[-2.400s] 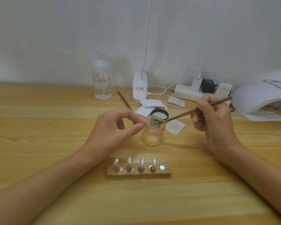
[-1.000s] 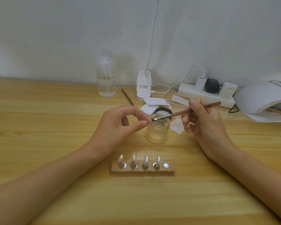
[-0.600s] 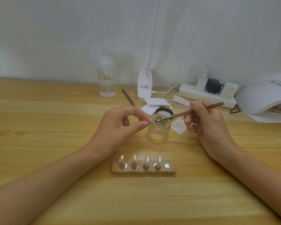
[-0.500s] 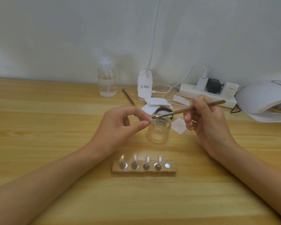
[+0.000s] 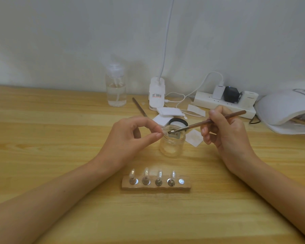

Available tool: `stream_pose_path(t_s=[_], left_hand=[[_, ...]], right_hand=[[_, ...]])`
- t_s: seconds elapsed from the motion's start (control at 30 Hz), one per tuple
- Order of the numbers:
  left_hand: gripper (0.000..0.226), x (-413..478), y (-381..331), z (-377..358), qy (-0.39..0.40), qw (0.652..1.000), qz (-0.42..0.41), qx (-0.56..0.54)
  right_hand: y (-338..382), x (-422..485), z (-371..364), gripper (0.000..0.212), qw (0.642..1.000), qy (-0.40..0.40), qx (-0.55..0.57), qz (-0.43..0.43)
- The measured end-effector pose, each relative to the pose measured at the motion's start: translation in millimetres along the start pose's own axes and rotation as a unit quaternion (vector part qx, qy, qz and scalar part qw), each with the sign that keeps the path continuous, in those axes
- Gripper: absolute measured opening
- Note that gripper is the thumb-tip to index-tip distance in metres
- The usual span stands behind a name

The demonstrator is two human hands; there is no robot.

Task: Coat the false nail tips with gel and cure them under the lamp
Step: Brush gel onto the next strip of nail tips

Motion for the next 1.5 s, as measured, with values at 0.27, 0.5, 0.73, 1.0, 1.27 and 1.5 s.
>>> stream_pose_path(t_s=[0.27,0.5,0.73,1.0,1.27,1.5], left_hand=[[0.016,-0.4,0.0,-0.5,0.001,1.000,0.006,-0.003],[0.011,-0.9,0.1,-0.7,0.003,1.000,0.008,0.001],[0.008,-2.3,1.0,-0.4,0.005,1.000,0.012,-0.011],[0.010,-1.4,3.9,-1.4,0.004,1.000,0.021,-0.014],[0.016,0.3,9.6,0.0,0.012,0.997,0.027,-0.070],[0.009,-0.6,6.7,4.1,0.016,0.986,0.024,-0.167]], right_hand=[[4.8,-1.0,-1.1,0.028,0.999,0.011,-0.038,0.026],[14.5,-0.7,23.4,0.036,0.996,-0.046,-0.063,0.040],[33.0,4.7,21.0,0.018,0.987,0.064,-0.087,0.121],[49.1,4.2,22.0,0.012,0.969,0.129,-0.148,0.147],[43.7,-25.4,37.8,0.007,0.769,0.221,-0.574,0.175],[29.2,-45.9,32.3,0.059,0.639,0.298,-0.696,0.136]])
Point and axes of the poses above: each hand's wrist, its own x-axis towards the middle knuckle, its own z-axis out of the back of the hand, y = z × x, the point moved 5 cm from there along x, towards the middle knuckle, and after that the axes turned 7 degrees about y, right-handed, at the moved point
